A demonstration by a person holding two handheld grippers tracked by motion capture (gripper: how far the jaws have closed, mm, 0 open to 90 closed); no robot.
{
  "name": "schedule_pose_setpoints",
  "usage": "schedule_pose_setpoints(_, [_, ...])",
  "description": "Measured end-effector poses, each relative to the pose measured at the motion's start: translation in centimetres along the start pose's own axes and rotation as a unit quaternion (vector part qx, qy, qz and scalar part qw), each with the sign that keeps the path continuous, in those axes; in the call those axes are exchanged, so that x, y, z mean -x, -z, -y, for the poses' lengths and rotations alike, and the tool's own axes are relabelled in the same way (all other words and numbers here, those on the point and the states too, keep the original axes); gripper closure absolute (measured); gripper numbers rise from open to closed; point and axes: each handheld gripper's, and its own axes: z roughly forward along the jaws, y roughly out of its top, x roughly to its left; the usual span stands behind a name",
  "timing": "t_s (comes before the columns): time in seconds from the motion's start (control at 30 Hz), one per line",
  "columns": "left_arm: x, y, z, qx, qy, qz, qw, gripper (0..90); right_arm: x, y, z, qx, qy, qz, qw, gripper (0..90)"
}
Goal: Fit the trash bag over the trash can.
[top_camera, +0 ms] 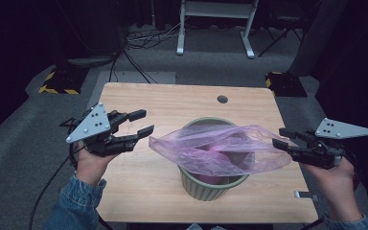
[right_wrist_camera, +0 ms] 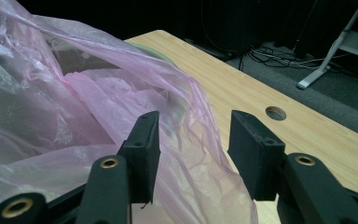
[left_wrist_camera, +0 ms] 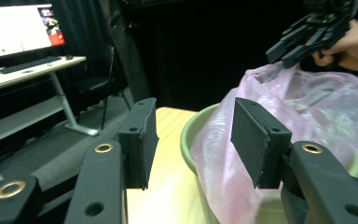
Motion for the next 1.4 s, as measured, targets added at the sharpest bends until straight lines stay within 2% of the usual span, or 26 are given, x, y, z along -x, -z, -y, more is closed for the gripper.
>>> schedule_pose_setpoints(0.17, [0.9,-1.7,-1.3,-0.020,-0.018,0.039,0.9989,48.2,0.1,-0.2,-0.1,0.000,0.001,-0.002,1.0000,52.9])
schedule_pose_setpoints(0.27, [2.0,-2.6,-1.3,-0.037,-0.030,0.072,0.9962,47.1,-0.2,-0.4,-0.1,-0.002,0.003,-0.007,1.0000,52.9])
schedule_pose_setpoints(0.33, [2.9,-3.1,-1.1,-0.048,-0.040,0.087,0.9942,45.4,-0.3,-0.4,0.0,-0.004,0.004,-0.009,0.9999,52.8])
schedule_pose_setpoints(0.43, [3.6,-3.7,-0.8,-0.063,-0.052,0.098,0.9919,43.3,-0.4,-0.6,0.2,-0.006,0.003,-0.009,0.9999,52.7])
schedule_pose_setpoints(0.53, [4.1,-4.0,-0.7,-0.080,-0.063,0.099,0.9898,42.5,-0.3,-0.6,0.2,-0.005,0.000,-0.008,1.0000,52.6])
schedule_pose_setpoints(0.57, [4.3,-4.2,-0.6,-0.086,-0.069,0.095,0.9894,42.6,-0.3,-0.5,0.2,-0.005,-0.002,-0.007,1.0000,52.8])
schedule_pose_setpoints(0.63, [4.5,-4.5,-0.4,-0.103,-0.078,0.071,0.9890,45.7,-0.2,-0.6,0.2,-0.005,-0.003,-0.006,1.0000,53.0])
schedule_pose_setpoints(0.67, [4.4,-4.6,-0.2,-0.115,-0.079,0.059,0.9884,50.5,-0.2,-0.6,0.2,-0.006,-0.004,-0.006,1.0000,53.0])
schedule_pose_setpoints(0.73, [4.3,-4.8,0.2,-0.122,-0.075,0.034,0.9891,63.8,-0.1,-0.8,0.1,-0.007,-0.004,-0.006,0.9999,53.1])
schedule_pose_setpoints(0.83, [3.6,-5.0,1.0,-0.125,-0.048,0.010,0.9909,79.5,0.3,-1.3,0.2,-0.010,-0.010,-0.006,0.9999,52.8])
schedule_pose_setpoints(0.9, [3.1,-4.9,1.4,-0.120,-0.039,-0.004,0.9920,87.2,0.6,-1.6,0.4,-0.015,-0.016,-0.006,0.9997,51.3])
schedule_pose_setpoints(0.97, [2.8,-4.6,1.6,-0.111,-0.031,-0.015,0.9932,89.0,1.0,-1.8,0.5,-0.021,-0.026,-0.006,0.9994,50.6])
schedule_pose_setpoints(1.0, [2.6,-4.5,1.6,-0.108,-0.028,-0.020,0.9936,89.2,1.1,-1.9,0.6,-0.022,-0.031,-0.007,0.9993,53.1])
schedule_pose_setpoints(1.07, [2.1,-4.4,1.8,-0.103,-0.021,-0.030,0.9940,89.3,1.3,-1.8,0.7,-0.022,-0.038,-0.015,0.9989,64.8])
schedule_pose_setpoints(1.13, [1.5,-4.4,2.0,-0.098,-0.012,-0.041,0.9942,89.3,1.4,-1.7,0.6,-0.018,-0.046,-0.023,0.9985,71.2])
schedule_pose_setpoints(1.2, [0.9,-4.4,2.5,-0.089,0.001,-0.049,0.9948,89.3,1.6,-1.8,0.5,-0.015,-0.052,-0.033,0.9980,71.6])
schedule_pose_setpoints(1.27, [0.4,-4.5,3.0,-0.078,0.008,-0.048,0.9958,89.3,1.8,-2.2,0.4,-0.015,-0.054,-0.034,0.9978,72.5])
schedule_pose_setpoints(1.4, [-0.3,-4.8,4.1,-0.065,0.017,-0.062,0.9958,89.3,2.3,-3.3,0.4,-0.022,-0.063,-0.041,0.9970,82.5])
